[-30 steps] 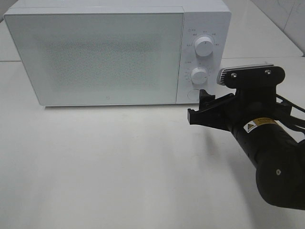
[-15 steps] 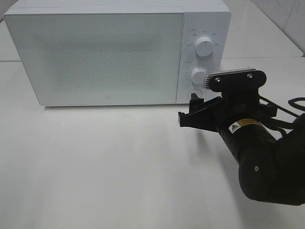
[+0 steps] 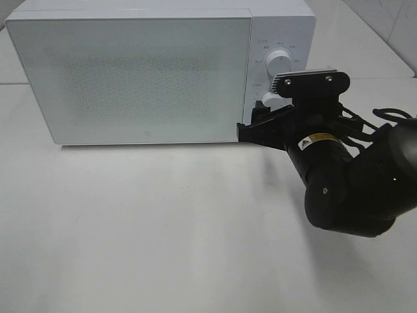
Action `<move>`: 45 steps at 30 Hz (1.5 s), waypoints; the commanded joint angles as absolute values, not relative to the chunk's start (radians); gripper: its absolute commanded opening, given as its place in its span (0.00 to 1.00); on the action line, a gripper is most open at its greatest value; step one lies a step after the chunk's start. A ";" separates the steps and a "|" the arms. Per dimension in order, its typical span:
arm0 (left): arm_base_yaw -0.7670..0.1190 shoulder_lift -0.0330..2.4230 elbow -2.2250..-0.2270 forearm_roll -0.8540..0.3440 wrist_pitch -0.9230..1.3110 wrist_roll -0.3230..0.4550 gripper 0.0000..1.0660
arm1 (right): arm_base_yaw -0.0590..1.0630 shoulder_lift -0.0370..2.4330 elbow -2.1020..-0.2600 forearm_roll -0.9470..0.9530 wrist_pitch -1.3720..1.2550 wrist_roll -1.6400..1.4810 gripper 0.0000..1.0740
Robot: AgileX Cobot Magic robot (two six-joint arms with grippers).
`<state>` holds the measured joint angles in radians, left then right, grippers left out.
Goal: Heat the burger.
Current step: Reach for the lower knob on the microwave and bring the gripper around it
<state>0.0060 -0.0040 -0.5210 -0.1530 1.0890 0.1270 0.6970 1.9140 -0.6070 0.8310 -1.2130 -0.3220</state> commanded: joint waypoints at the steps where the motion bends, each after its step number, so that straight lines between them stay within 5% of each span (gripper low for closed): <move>1: 0.008 -0.021 -0.518 -0.159 1.075 0.123 0.92 | 0.675 1.938 -0.643 0.817 -1.302 -0.323 0.70; 45: 0.008 -0.021 -0.518 -0.159 1.075 0.123 0.92 | 0.667 2.101 -0.868 0.963 -1.322 -0.423 0.70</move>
<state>0.0060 -0.0040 -0.5210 -0.1530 1.0890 0.1270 0.6750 2.1050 -0.8420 0.9680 -1.1950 -0.4120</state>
